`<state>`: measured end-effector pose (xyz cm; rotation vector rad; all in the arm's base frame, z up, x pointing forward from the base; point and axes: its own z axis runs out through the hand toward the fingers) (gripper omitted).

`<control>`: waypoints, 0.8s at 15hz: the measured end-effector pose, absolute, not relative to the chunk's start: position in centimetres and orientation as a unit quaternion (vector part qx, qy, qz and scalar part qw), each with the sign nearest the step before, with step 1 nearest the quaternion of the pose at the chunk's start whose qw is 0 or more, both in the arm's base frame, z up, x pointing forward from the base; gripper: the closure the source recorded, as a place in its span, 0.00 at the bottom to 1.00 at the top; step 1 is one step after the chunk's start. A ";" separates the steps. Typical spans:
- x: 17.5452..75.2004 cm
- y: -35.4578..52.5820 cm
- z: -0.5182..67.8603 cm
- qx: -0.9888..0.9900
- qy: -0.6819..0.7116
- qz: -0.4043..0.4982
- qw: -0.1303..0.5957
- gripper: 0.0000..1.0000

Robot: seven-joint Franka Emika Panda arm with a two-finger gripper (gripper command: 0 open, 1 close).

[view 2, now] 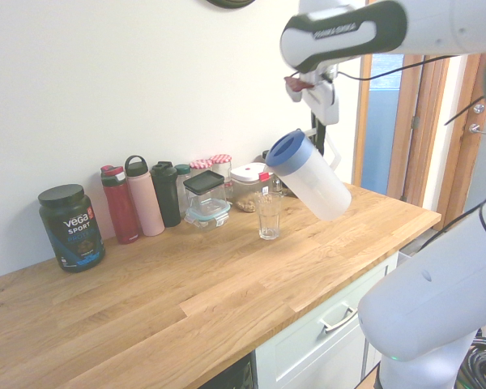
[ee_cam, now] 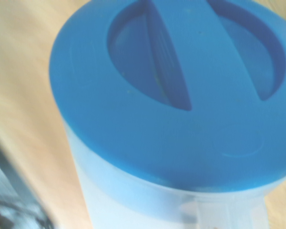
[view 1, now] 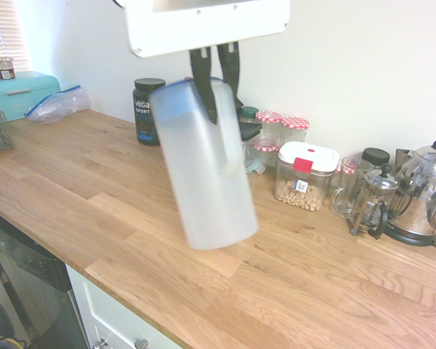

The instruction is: Pour me some water

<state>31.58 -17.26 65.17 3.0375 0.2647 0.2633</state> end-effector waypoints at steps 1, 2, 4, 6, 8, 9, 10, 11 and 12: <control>30.1 -16.5 65.6 0.993 0.075 0.093 0.011 1.00; 29.1 -15.3 65.8 0.993 0.056 0.101 -0.014 1.00; 28.0 -12.2 65.3 0.992 0.006 0.113 -0.050 1.00; 27.7 -7.8 62.9 0.989 -0.047 0.124 -0.071 1.00; 27.8 -2.9 59.6 0.982 -0.101 0.137 -0.086 1.00; 28.1 -0.9 58.4 0.977 -0.128 0.145 -0.094 1.00; 28.5 0.9 57.5 0.971 -0.153 0.152 -0.104 1.00; 28.9 2.5 56.8 0.964 -0.177 0.161 -0.114 1.00; 29.2 4.2 56.3 0.957 -0.199 0.171 -0.125 1.00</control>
